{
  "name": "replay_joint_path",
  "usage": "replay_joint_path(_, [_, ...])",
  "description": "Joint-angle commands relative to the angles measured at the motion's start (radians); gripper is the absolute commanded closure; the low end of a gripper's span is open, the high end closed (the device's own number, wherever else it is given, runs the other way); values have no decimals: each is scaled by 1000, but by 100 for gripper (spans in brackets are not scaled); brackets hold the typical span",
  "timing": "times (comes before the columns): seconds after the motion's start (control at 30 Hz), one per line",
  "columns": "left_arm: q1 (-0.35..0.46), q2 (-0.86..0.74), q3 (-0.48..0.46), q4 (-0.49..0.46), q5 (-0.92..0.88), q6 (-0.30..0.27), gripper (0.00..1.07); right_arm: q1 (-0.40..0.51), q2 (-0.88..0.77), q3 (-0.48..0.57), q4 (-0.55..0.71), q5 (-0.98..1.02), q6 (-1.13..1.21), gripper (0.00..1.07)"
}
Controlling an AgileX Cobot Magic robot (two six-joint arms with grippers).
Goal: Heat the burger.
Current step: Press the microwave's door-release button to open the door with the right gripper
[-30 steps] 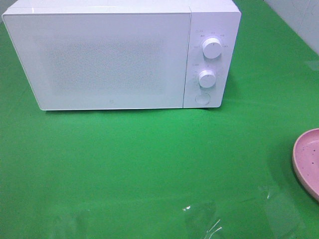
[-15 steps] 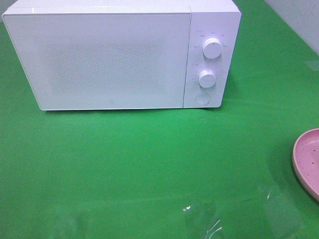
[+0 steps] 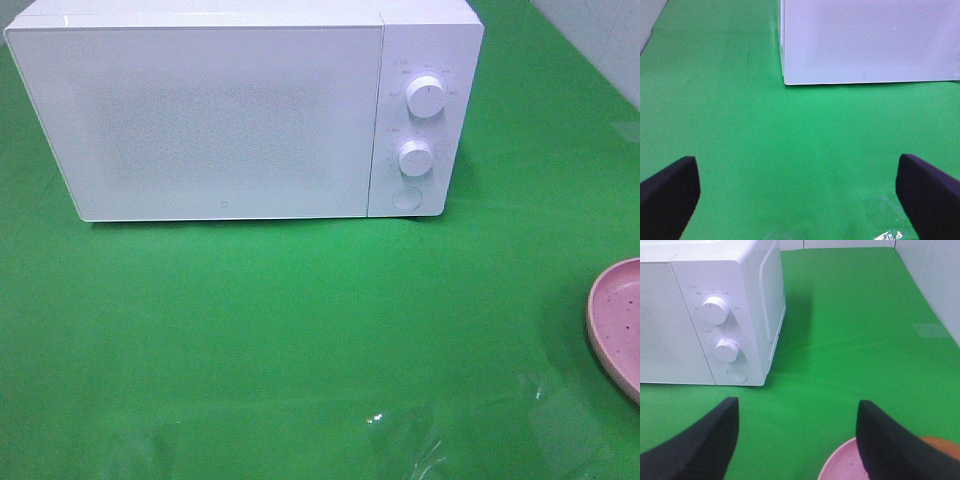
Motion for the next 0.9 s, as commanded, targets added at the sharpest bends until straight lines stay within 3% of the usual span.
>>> replay_joint_path(0.03, [-5,-24,2,-1,-4,-5,4,-3,40,12,-5,-72,2,43])
replay_joint_path(0.6, [-5,-24,2,-1,-4,-5,4,-3,457,21,6,-622,-5,43])
replay_joint_path(0.9, [-5,-24,2,-1,-4,-5,4,18,726,21,205,-939,-246,43])
